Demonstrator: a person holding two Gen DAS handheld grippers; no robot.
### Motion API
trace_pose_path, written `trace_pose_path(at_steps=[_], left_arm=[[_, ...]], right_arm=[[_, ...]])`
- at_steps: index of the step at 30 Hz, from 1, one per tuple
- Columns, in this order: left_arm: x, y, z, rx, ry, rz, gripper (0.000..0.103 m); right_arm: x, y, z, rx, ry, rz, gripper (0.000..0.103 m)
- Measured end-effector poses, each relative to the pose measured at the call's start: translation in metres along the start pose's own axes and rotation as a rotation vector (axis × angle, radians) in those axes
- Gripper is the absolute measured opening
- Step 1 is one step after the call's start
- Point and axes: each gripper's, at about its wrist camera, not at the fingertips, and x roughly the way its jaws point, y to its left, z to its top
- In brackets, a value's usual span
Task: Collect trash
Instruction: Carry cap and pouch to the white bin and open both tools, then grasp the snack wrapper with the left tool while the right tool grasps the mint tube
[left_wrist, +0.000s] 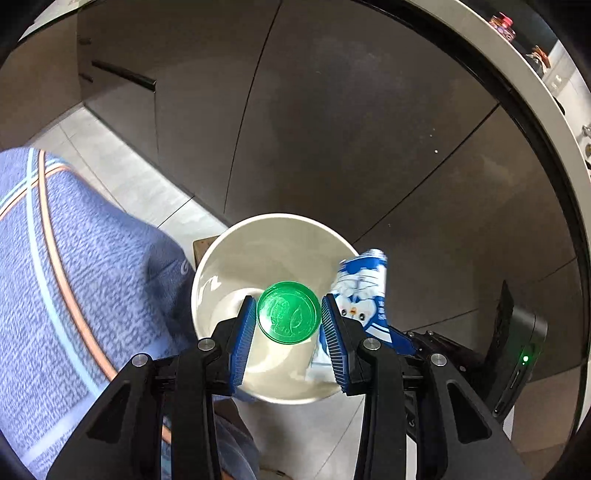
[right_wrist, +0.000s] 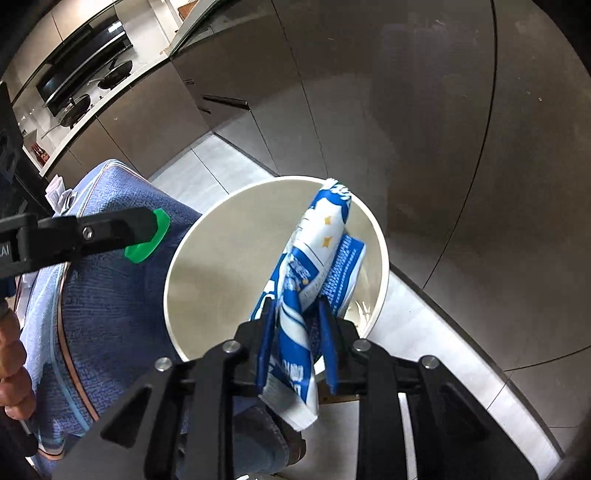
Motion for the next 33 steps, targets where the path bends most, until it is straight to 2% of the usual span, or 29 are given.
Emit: trace_pose_path(at_steps=[2, 3, 4, 11, 14, 16, 20, 27, 33], left_arm=[[-0.002, 0.0, 0.002, 0.006, -0.02, 0.013, 0.049], [-0.003, 0.0, 0.003, 0.009, -0.035, 0.025, 0.064], [-0.005, -0.001, 0.003, 0.012, -0.061, 0.048, 0.073], [-0.014, 0.001, 0.002, 0.0, -0.116, 0.082, 0.095], [-0.018, 0.002, -0.003, -0.013, -0.116, 0.092, 0.094], [-0.015, 0.005, -0.001, -0.021, -0.11, 0.095, 0.094], [-0.025, 0.007, -0.003, -0.029, -0.109, 0.114, 0.094], [-0.062, 0.007, -0.008, -0.048, -0.155, 0.124, 0.094], [-0.113, 0.005, -0.022, -0.034, -0.221, 0.175, 0.094]], right_arm=[[-0.001, 0.0, 0.0, -0.011, -0.009, -0.003, 0.044], [-0.003, 0.001, -0.001, -0.026, -0.018, -0.003, 0.048], [-0.005, 0.001, -0.001, -0.037, -0.024, -0.006, 0.05], [-0.018, -0.001, -0.007, -0.08, -0.051, -0.023, 0.073], [-0.02, -0.001, -0.008, -0.077, -0.056, -0.017, 0.084], [-0.02, 0.0, -0.008, -0.072, -0.056, -0.014, 0.085], [-0.026, 0.004, -0.002, -0.068, -0.069, 0.003, 0.094], [-0.056, 0.016, 0.004, -0.079, -0.123, 0.019, 0.098], [-0.081, 0.035, 0.0, -0.093, -0.148, 0.046, 0.099]])
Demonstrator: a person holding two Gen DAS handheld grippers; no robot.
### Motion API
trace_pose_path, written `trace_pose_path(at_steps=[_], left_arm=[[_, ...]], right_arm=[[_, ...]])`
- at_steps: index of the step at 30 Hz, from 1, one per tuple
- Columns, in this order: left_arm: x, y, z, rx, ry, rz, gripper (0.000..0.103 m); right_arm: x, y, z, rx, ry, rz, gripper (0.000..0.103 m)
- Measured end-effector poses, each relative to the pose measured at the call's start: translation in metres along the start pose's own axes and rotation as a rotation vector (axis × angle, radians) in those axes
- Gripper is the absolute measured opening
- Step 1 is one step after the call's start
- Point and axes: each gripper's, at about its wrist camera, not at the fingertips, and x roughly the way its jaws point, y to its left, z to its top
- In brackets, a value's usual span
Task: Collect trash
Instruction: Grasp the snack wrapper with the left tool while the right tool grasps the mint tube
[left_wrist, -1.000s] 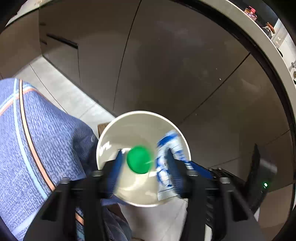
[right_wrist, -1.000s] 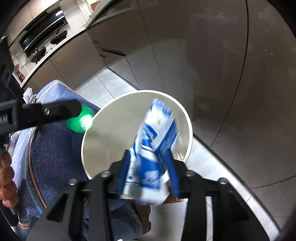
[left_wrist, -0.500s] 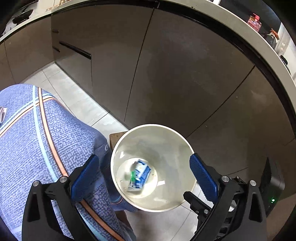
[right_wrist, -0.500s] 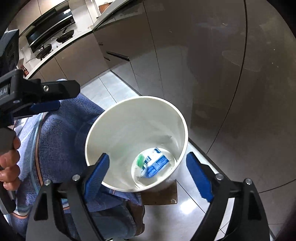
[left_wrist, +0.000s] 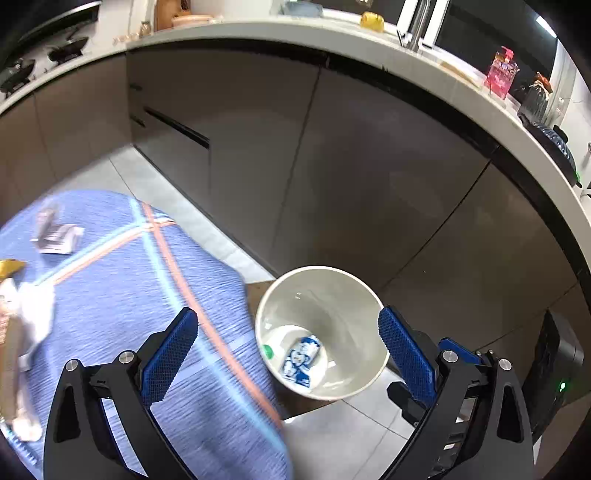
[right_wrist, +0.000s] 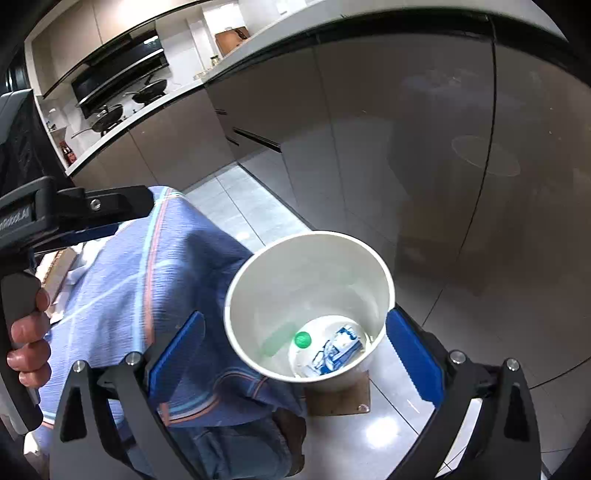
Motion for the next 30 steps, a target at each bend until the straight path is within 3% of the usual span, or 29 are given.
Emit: trace_pose_path(at_steps=[7, 12, 25, 28, 30], left_arm=[[-0.075, 0.03, -0.023, -0.063, -0.079, 0.049, 0.095], [-0.124, 0.061, -0.044, -0.118, -0.119, 0.127, 0.095], [-0.225, 0.193, -0.136, -0.346, -0.167, 0.292, 0.095], [-0.241, 0.225, -0.16, -0.412, -0.159, 0.302, 0.094], [-0.247, 0.241, -0.172, -0.442, -0.155, 0.277, 0.094]], right_arm=[[-0.031, 0.051, 0.001, -0.053, -0.026, 0.082, 0.099], [-0.045, 0.094, 0.001, -0.115, -0.023, 0.147, 0.099], [-0.052, 0.207, -0.013, -0.261, 0.046, 0.31, 0.099], [-0.042, 0.243, -0.024, -0.335, 0.114, 0.379, 0.085], [-0.033, 0.274, -0.036, -0.404, 0.16, 0.408, 0.069]])
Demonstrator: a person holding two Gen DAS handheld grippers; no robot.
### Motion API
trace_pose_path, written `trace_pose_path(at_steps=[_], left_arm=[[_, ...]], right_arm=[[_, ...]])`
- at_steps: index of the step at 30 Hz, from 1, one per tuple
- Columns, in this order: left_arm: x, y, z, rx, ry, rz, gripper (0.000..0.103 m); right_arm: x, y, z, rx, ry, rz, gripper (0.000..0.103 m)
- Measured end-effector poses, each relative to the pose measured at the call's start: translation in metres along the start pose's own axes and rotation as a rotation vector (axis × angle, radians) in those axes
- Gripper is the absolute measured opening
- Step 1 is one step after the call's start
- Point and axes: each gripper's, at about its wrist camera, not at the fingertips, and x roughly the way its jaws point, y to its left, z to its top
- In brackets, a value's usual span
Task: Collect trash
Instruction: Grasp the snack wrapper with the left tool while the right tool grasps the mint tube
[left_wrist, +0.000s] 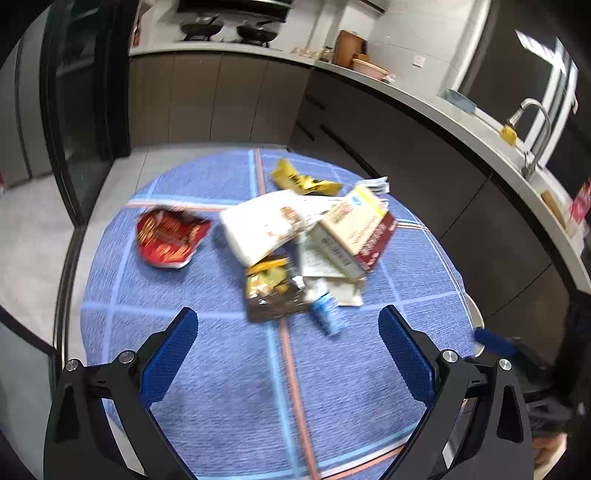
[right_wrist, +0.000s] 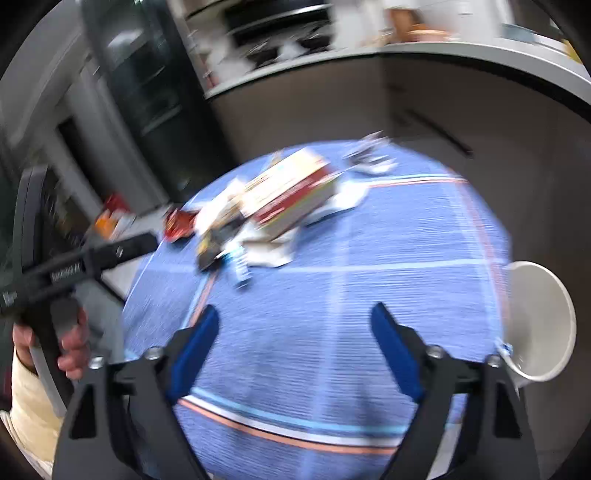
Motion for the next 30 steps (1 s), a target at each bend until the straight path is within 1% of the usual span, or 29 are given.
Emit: trace_pose_path(at_steps=[1, 2, 3, 6, 9, 13, 15, 16, 18, 19, 20, 21, 25, 29, 30], left_arm=[[0.0, 0.005, 0.0, -0.005, 0.005, -0.006, 0.094], [0.0, 0.011, -0.002, -0.005, 0.01, -0.01, 0.094], [0.0, 0.014, -0.004, 0.0, 0.012, -0.009, 0.093], [0.005, 0.024, -0.007, 0.012, 0.024, -0.013, 0.093], [0.012, 0.029, -0.007, 0.002, 0.036, -0.021, 0.093], [0.022, 0.034, 0.0, -0.004, 0.04, -0.037, 0.091], [0.029, 0.034, 0.005, 0.007, 0.044, -0.037, 0.09], [0.032, 0.033, 0.007, 0.012, 0.047, -0.037, 0.087], [0.042, 0.032, 0.012, 0.017, 0.055, -0.036, 0.086], [0.045, 0.031, 0.014, 0.015, 0.057, -0.035, 0.086], [0.05, 0.031, 0.017, 0.012, 0.064, -0.035, 0.086], [0.055, 0.031, 0.019, 0.013, 0.069, -0.034, 0.086], [0.074, 0.025, 0.028, 0.022, 0.083, -0.03, 0.085], [0.096, 0.018, 0.033, 0.038, 0.108, -0.007, 0.085], [0.103, 0.017, 0.034, 0.04, 0.12, -0.004, 0.077]], right_arm=[[0.008, 0.008, 0.001, -0.021, 0.019, 0.005, 0.065], [0.018, 0.017, 0.001, -0.043, 0.04, 0.01, 0.058], [0.029, 0.027, 0.004, -0.068, 0.061, 0.013, 0.055], [0.051, 0.044, 0.006, -0.114, 0.085, 0.0, 0.054], [0.069, 0.055, 0.015, -0.136, 0.101, -0.009, 0.05], [0.087, 0.062, 0.024, -0.162, 0.104, -0.021, 0.047], [0.096, 0.064, 0.027, -0.17, 0.108, -0.025, 0.042], [0.1, 0.065, 0.028, -0.173, 0.111, -0.025, 0.039], [0.111, 0.065, 0.03, -0.182, 0.113, -0.029, 0.038], [0.115, 0.064, 0.031, -0.185, 0.116, -0.029, 0.034], [0.12, 0.063, 0.03, -0.188, 0.127, -0.034, 0.017], [0.121, 0.061, 0.03, -0.189, 0.133, -0.037, 0.017], [0.106, 0.054, 0.027, -0.178, 0.105, -0.043, 0.017], [0.094, 0.042, 0.026, -0.135, 0.084, -0.054, 0.017], [0.092, 0.04, 0.026, -0.132, 0.081, -0.058, 0.017]])
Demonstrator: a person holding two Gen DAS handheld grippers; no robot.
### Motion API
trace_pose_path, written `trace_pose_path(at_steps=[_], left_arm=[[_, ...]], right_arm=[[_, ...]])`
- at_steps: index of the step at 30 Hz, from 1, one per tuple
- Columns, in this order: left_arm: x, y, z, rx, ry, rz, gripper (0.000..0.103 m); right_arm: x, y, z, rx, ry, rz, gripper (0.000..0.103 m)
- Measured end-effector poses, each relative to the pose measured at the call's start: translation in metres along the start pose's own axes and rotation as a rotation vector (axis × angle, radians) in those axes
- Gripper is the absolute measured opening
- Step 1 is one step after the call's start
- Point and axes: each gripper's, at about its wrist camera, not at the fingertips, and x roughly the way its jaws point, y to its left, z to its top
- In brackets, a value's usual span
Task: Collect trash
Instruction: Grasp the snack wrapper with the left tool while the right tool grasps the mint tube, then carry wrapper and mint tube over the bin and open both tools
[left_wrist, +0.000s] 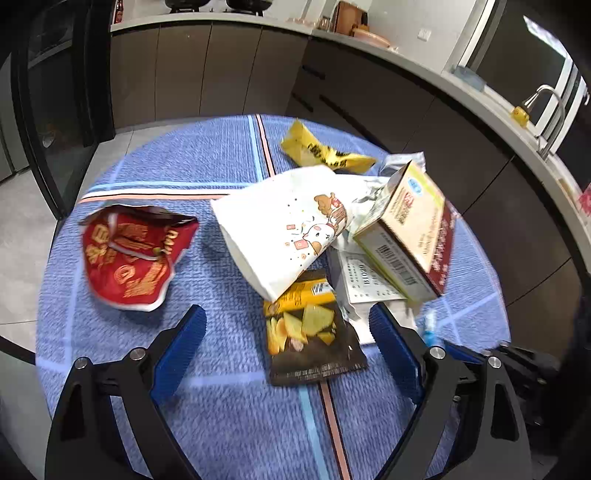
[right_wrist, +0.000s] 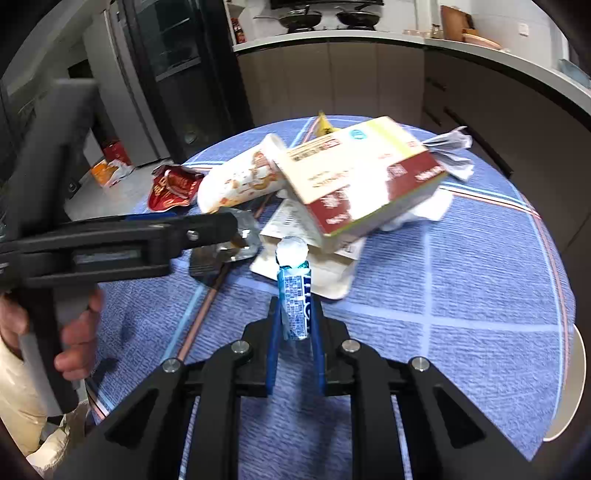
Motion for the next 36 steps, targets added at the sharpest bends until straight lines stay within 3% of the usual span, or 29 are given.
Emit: trace_pose_path(at_steps=[1, 5, 7, 12, 13, 25, 36], left_arm=[[0.005, 0.0, 0.002, -0.001, 0.017, -0.003, 0.066], [0.011, 0.002, 0.004, -0.015, 0.03, 0.009, 0.051], [0.012, 0.002, 0.004, -0.018, 0.044, -0.005, 0.035], [0.003, -0.005, -0.003, 0.001, 0.037, 0.003, 0.026], [0.0, -0.006, -0.004, 0.002, 0.031, 0.0, 0.02], [-0.053, -0.058, -0.001, 0.068, -0.048, -0.124, 0.019], [-0.036, -0.172, 0.007, 0.223, -0.003, -0.283, 0.019]], right_arm=[[-0.002, -0.002, -0.001, 0.006, -0.003, -0.004, 0.017], [-0.009, -0.01, -0.007, 0.017, -0.014, -0.01, 0.017], [-0.011, -0.011, -0.008, 0.021, -0.02, -0.014, 0.017], [-0.012, -0.008, -0.009, 0.027, -0.035, -0.009, 0.017], [-0.014, -0.008, -0.009, 0.029, -0.039, -0.009, 0.017], [-0.066, -0.037, -0.017, 0.113, -0.144, -0.049, 0.017], [-0.123, -0.121, -0.049, 0.294, -0.243, -0.184, 0.017]])
